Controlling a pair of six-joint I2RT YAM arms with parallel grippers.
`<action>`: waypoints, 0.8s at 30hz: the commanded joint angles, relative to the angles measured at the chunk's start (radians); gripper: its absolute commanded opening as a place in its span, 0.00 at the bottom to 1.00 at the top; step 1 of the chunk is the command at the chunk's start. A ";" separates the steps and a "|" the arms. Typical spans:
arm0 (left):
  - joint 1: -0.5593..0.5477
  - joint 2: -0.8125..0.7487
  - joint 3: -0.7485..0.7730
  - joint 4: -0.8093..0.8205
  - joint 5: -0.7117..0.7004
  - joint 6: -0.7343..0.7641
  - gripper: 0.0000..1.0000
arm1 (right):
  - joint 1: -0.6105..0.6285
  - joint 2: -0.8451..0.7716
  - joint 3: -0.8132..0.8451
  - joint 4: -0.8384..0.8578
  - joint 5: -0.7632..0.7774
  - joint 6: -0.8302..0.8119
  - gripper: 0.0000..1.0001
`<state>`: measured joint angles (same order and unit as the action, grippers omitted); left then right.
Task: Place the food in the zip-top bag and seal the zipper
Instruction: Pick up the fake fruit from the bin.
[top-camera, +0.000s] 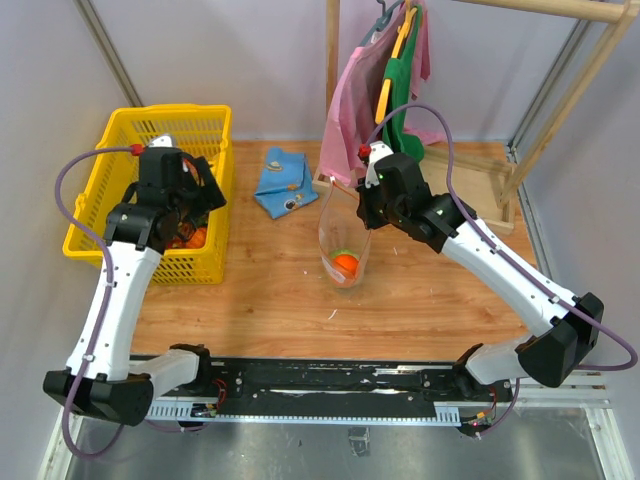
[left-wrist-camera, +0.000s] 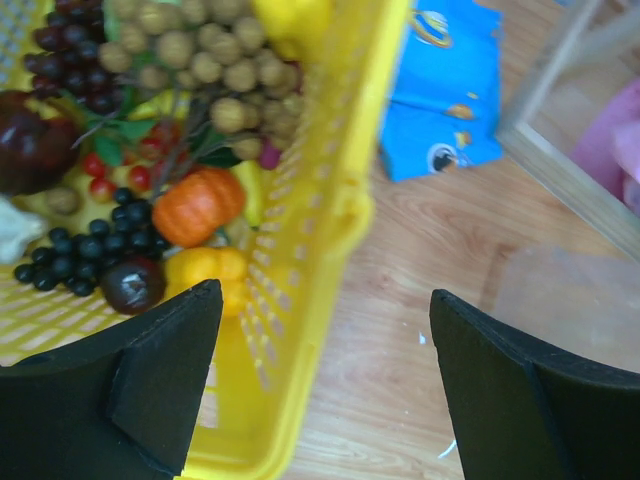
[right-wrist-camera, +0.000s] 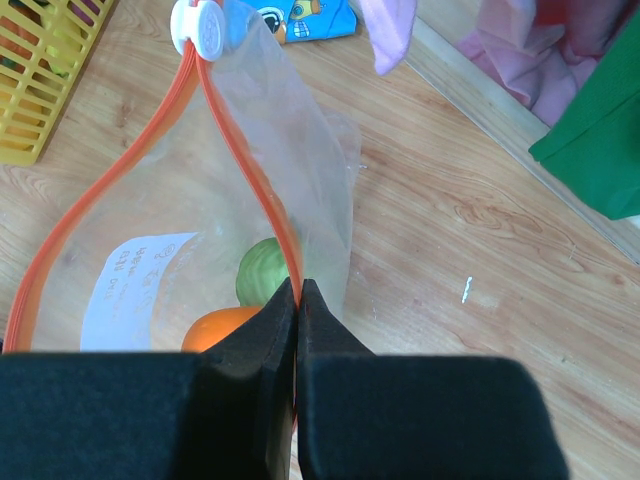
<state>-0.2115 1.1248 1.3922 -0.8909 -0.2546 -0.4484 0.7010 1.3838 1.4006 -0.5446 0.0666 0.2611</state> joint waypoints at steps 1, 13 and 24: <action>0.156 0.022 -0.030 -0.001 0.106 0.034 0.88 | -0.010 -0.019 0.008 0.015 -0.016 -0.020 0.01; 0.389 0.164 -0.189 0.164 0.227 0.050 0.85 | -0.010 -0.019 -0.008 0.027 -0.045 -0.025 0.01; 0.429 0.333 -0.298 0.291 0.224 0.043 0.81 | -0.010 -0.009 -0.015 0.041 -0.067 -0.025 0.01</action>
<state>0.2008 1.4147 1.1114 -0.6788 -0.0460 -0.4118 0.7010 1.3838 1.3964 -0.5308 0.0174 0.2527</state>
